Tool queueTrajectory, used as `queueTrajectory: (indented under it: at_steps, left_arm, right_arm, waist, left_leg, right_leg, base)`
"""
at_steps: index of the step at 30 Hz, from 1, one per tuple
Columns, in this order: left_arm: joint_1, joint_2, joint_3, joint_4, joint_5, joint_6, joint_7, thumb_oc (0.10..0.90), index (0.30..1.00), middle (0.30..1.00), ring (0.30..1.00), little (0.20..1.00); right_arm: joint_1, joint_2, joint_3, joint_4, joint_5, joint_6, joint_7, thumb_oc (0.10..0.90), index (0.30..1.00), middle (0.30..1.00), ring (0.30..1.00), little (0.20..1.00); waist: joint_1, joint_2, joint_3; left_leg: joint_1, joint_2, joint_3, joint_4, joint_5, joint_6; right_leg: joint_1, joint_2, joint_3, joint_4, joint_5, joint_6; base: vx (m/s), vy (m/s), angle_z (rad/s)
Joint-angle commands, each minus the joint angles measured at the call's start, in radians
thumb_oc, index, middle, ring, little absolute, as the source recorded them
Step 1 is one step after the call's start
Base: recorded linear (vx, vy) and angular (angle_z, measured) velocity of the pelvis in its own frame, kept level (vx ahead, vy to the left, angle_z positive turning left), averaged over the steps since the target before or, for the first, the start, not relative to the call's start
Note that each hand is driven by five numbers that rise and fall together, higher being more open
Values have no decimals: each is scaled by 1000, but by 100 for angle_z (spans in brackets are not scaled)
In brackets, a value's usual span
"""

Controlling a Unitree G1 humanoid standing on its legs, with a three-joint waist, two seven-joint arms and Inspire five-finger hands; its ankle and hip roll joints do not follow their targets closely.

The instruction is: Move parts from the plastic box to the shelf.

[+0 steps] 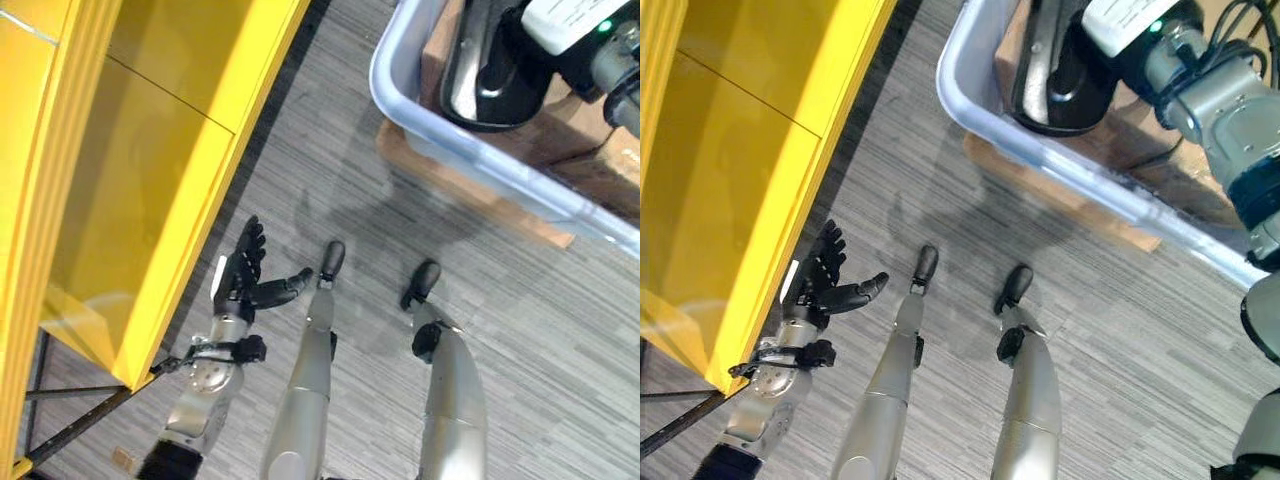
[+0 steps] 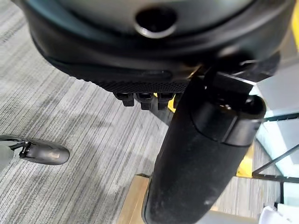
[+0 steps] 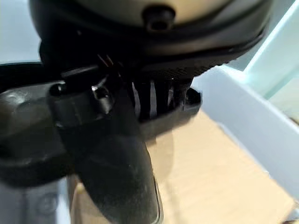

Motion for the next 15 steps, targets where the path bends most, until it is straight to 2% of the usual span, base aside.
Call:
queueTrajectory:
  at_steps: [1,5,10,15]
  left_arm:
    - [-29,32,37,-126,-2,-87,31,900,1000,1000,1000,1000]
    - [-42,27,23,-112,-5,-86,34,900,1000,1000,1000,1000]
    - [-67,26,-3,-88,-6,-84,40,900,1000,1000,1000,1000]
    - [-78,32,-10,-76,-4,-80,38,900,1000,1000,1000,1000]
  right_arm:
    - [57,-84,124,69,-45,23,35,400,300,300,300,300]
    - [125,-103,79,3,-39,20,22,400,300,300,300,300]
    - [266,-82,-50,-47,4,21,-16,400,300,300,300,300]
    - [314,-79,-91,-68,21,18,-32,400,300,300,300,300]
  waist:
    - [-7,14,76]
    - [-13,15,76]
    - [-16,12,76]
    - [-24,6,76]
  left_leg:
    - [154,67,-13,-82,99,26]
    - [168,56,-15,-73,91,27]
    - [217,52,-19,-104,99,24]
    - [266,51,-20,-114,99,25]
  right_leg:
    - [96,-56,69,67,-12,138]
    - [118,-66,66,61,-10,140]
    - [187,-69,50,18,6,146]
    - [245,-66,43,-12,19,148]
  base:
    - [5,15,14]
    - [-4,25,30]
    - [-21,27,18]
    - [-22,42,-5]
